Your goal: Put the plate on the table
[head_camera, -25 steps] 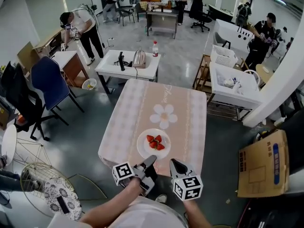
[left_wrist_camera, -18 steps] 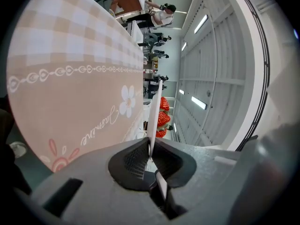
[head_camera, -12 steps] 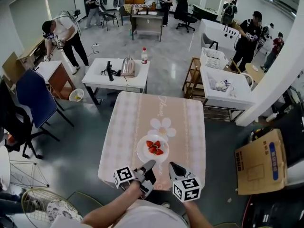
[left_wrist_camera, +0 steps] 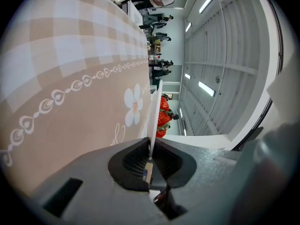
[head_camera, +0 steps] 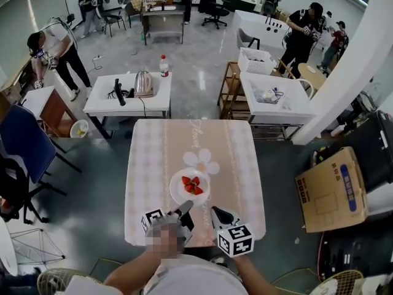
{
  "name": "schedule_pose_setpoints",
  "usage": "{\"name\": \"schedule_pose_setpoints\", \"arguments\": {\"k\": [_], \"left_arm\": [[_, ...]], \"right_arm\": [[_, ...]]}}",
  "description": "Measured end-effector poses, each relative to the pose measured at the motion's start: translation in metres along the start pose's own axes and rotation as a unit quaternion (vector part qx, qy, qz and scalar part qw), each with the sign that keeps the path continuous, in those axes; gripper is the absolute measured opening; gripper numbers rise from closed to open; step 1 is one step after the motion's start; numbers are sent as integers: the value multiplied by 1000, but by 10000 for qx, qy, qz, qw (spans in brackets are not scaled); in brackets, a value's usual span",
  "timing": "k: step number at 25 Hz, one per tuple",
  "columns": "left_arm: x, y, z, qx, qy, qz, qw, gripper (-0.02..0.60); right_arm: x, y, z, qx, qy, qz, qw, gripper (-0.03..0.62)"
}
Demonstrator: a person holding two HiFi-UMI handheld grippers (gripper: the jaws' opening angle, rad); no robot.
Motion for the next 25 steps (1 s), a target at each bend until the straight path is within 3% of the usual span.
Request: {"name": "schedule_pose_setpoints", "arguments": {"k": [9, 20, 25], "left_arm": [[-19, -29, -18, -405, -65, -311, 9987, 20], [-32, -54, -29, -705, 2, -484, 9963, 20], [-38, -57, -33, -812, 62, -613, 9948, 22]], "right_arm": [[4, -9, 8, -268, -225, 219, 9991, 5], [24, -20, 12, -126, -887, 529, 9946, 5], [22, -28, 12, -180, -923, 529, 9942, 5]]}}
Point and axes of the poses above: the fingertips, and each gripper's own axes: y backward along the fingers, x to its right, z out of its underside, the point moved 10 cm from there along y, backward along the fingers, and after that the axes turned 8 degrees about -z, right-handed, at the moved point
